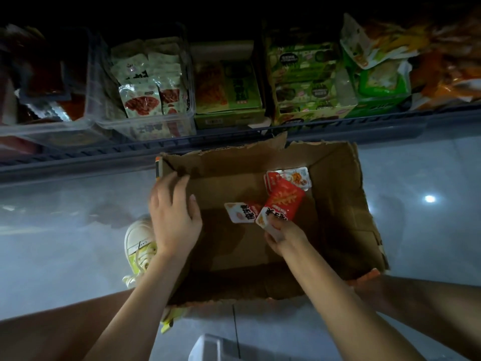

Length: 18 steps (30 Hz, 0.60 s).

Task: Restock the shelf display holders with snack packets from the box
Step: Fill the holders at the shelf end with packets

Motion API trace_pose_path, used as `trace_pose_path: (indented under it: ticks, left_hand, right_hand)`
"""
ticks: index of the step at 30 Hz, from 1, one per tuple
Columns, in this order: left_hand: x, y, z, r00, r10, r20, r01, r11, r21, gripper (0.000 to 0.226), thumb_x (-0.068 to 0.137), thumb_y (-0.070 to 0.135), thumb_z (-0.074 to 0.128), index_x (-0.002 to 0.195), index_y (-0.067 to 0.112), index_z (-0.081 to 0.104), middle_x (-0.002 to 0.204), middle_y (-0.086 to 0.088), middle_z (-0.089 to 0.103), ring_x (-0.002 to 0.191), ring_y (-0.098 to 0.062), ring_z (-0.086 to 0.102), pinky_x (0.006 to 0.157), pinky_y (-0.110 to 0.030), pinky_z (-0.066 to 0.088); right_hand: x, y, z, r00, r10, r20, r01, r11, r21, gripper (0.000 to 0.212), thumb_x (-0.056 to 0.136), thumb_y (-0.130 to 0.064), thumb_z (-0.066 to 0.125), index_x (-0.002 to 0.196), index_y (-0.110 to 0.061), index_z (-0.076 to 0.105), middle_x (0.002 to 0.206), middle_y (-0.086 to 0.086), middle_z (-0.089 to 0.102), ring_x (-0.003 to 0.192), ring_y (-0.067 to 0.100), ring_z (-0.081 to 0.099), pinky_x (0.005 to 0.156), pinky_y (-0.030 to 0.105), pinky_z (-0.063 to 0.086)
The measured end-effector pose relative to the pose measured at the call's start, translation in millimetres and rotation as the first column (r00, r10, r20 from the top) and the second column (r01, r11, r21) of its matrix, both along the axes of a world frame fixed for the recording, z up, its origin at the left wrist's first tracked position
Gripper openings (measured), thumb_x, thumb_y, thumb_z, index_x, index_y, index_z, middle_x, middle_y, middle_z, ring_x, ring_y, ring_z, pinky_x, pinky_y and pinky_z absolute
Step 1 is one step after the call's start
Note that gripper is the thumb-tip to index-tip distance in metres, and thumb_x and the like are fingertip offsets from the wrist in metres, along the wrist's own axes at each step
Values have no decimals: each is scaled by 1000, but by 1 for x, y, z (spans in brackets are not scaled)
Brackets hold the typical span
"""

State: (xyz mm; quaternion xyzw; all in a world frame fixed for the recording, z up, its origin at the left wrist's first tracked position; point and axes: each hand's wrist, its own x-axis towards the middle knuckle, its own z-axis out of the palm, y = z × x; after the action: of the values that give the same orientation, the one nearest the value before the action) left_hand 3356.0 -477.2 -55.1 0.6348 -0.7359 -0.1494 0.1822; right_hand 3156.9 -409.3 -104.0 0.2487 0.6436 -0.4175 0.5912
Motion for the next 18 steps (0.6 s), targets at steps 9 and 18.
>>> trace_pose_path:
  ticks: [9,18]
  left_hand:
    - [-42,1,35,813,367,-452,166,598,785,32,82,39,69,98,11,67,88,0,72,78,-12,69,65,-23,50]
    - [-53,-19,5,708,578,-406,-45,611,790,10,79,14,74,87,14,69,89,-7,73,79,-22,71,77,-39,57]
  right_hand:
    - [4,-2,60,815,520,-256,-578,765,-285,41,70,5,75,106,-9,61,97,4,71,88,18,68,72,31,52]
    - [-26,-11,5,984,163,-74,-177,947,-268,24,84,-19,67,107,-15,64,120,11,65,109,24,61,96,40,47]
